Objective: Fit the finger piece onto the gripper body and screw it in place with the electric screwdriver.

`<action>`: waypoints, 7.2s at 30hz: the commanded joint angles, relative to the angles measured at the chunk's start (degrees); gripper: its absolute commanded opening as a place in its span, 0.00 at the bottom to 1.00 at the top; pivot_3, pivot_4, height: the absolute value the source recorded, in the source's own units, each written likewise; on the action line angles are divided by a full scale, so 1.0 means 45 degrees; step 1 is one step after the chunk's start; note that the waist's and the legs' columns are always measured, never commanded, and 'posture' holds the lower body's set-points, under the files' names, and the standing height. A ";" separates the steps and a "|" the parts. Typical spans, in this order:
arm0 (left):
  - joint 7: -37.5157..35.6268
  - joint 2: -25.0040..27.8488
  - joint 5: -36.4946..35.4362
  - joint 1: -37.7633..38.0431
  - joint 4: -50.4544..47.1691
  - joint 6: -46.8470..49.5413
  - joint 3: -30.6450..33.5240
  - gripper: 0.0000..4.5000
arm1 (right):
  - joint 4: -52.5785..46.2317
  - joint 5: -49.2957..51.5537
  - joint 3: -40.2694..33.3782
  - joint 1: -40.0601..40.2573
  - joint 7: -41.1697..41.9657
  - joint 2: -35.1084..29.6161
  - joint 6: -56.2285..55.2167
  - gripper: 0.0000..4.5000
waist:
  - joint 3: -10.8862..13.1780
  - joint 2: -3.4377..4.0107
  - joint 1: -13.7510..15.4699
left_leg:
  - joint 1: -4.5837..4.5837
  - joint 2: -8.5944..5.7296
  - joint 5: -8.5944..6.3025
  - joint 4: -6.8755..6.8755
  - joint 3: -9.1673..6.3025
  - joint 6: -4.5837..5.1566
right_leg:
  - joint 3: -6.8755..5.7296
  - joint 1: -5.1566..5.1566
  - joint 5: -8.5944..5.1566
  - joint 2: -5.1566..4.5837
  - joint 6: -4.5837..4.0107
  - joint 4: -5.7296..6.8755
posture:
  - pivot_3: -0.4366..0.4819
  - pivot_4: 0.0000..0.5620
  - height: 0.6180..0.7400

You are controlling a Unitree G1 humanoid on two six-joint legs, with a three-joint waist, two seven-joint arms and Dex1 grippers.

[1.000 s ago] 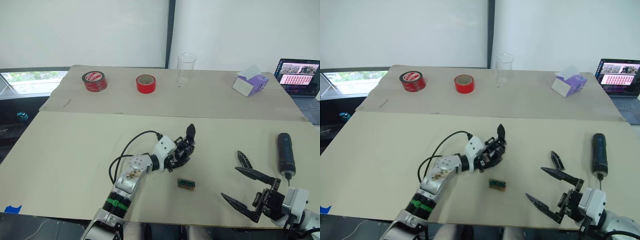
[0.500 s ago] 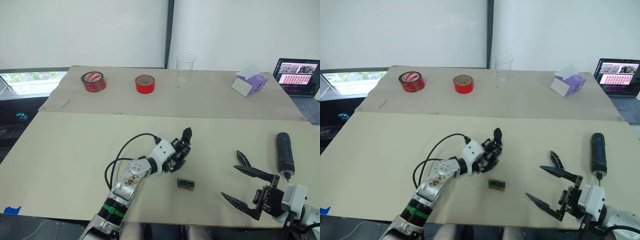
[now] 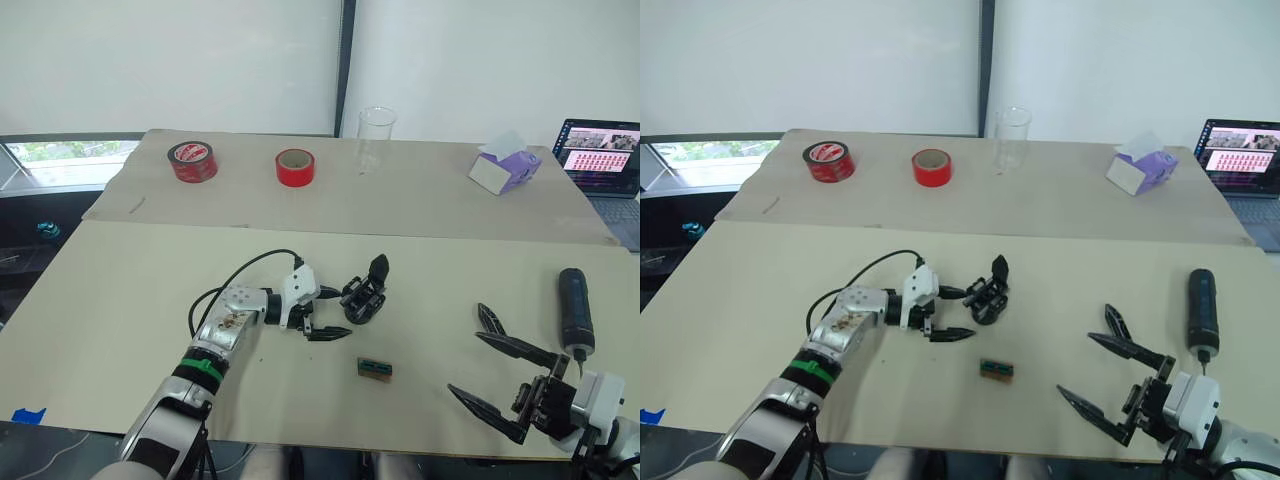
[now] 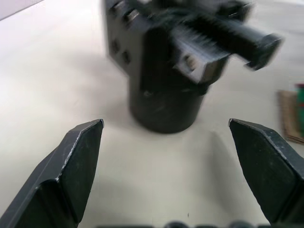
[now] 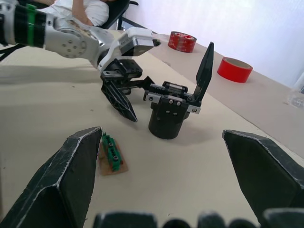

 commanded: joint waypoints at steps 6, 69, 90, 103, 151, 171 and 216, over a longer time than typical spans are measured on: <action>-0.0545 -0.1417 0.1101 -0.2355 0.4464 -0.2783 -0.0129 0.99 | -0.1056 0.0129 -0.0451 0.0999 -0.0338 0.0423 -0.0245 1.00 | 0.0001 -0.0002 -0.0045 | -0.0038 0.0003 -0.0019 0.0065 -0.0015 0.0031 | -0.0013 -0.0004 -0.0019 0.0004 0.0041 0.0005 | 0.48 0.27 1.00; 0.7940 -0.2725 0.2398 0.3657 -0.5551 0.4592 -0.0935 0.63 | 0.0372 -0.0268 0.0354 -0.0071 0.0348 0.0510 -0.0737 1.00 | -0.0018 0.0030 0.0100 | 0.0079 0.0005 -0.0059 0.0082 -0.0029 0.0084 | -0.0003 0.0137 -0.0075 -0.0071 0.0027 -0.0010 | 0.48 0.27 1.00; 0.1082 0.3140 -0.1845 0.3739 -0.4460 0.1020 0.3087 0.99 | -0.1390 0.0452 -0.2288 0.3426 -0.2622 0.2301 0.0352 1.00 | -0.0035 0.0082 -0.0046 | 0.0047 0.0050 -0.0130 0.0059 -0.0013 -0.0077 | 0.0010 -0.0017 -0.0106 -0.0052 -0.0007 0.0004 | 0.48 0.27 1.00; -0.0543 0.4215 -0.5596 0.2882 -0.8120 0.4687 0.4239 0.99 | -0.4638 0.1048 -0.2354 -0.0887 -0.9292 -0.1794 1.2859 1.00 | -0.0023 0.0083 -0.0294 | 0.0015 0.0026 -0.0091 0.0061 0.0009 -0.0028 | 0.0034 0.0000 -0.0092 -0.0041 -0.0021 0.0017 | 0.48 0.27 1.00; 1.0245 -0.1314 -1.0465 0.0798 -1.1591 0.9022 0.5181 1.00 | -0.4206 -0.4910 0.4950 -1.0984 -0.9387 -0.1039 1.0928 0.24 | -0.0004 -0.0051 -0.0355 | -0.0045 0.0006 0.0051 0.0062 -0.0018 -0.0164 | 0.0029 -0.0006 -0.0025 0.0057 0.0118 0.0018 | 0.48 0.27 1.00; 1.0461 -0.2894 -0.9043 0.0382 -1.0327 0.8149 0.4394 0.50 | -0.3481 -0.6982 0.6209 -1.2403 -0.8878 0.0521 0.9988 0.24 | -0.0004 -0.0050 -0.0380 | -0.0050 -0.0003 0.0070 0.0064 -0.0025 -0.0151 | 0.0037 -0.0006 -0.0019 0.0073 0.0101 0.0012 | 0.48 0.27 1.00; 0.2823 0.3243 -1.0018 -0.0088 -1.0329 1.2234 0.2870 0.00 | -0.1407 1.1298 0.3884 -1.5486 -0.8917 -0.1644 2.1056 0.82 | 0.0012 -0.0044 -0.0383 | -0.0092 0.0007 0.0044 0.0063 -0.0040 -0.0109 | 0.0021 -0.0034 0.0024 0.0056 -0.0014 0.0006 | 0.48 0.27 1.00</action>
